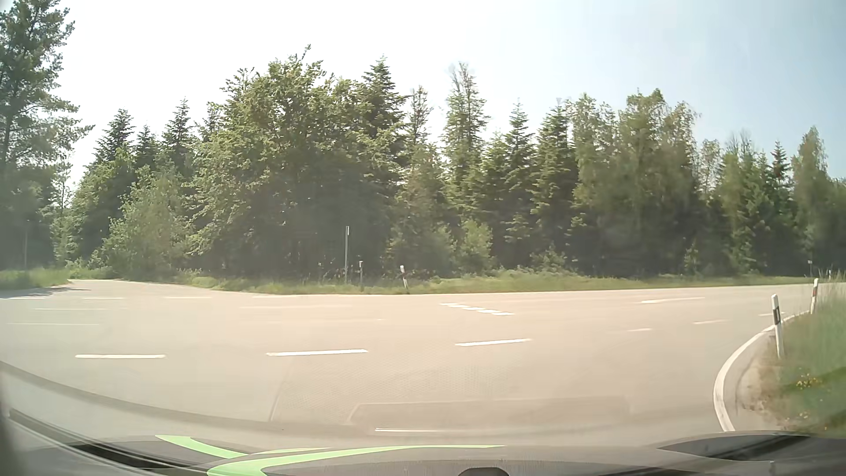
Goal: Follow the waypoints while adhering to traffic rules and regulations
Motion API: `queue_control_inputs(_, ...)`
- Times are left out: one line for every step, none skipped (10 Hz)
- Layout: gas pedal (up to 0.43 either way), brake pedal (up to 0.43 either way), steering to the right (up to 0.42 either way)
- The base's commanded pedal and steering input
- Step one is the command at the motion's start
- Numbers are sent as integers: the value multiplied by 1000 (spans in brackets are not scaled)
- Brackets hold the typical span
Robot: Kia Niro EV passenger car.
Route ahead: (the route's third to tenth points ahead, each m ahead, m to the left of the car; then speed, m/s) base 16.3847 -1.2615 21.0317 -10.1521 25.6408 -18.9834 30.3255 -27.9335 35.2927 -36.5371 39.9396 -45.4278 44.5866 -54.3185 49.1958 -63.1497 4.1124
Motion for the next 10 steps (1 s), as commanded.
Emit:
queue_control_inputs(0, 250, 105)
queue_control_inputs(0, 244, 113)
queue_control_inputs(0, 250, 123)
queue_control_inputs(0, 244, 131)
queue_control_inputs(0, 250, 141)
queue_control_inputs(0, 250, 153)
queue_control_inputs(0, 250, 166)
queue_control_inputs(0, 256, 179)
queue_control_inputs(0, 256, 196)
queue_control_inputs(0, 256, 212)
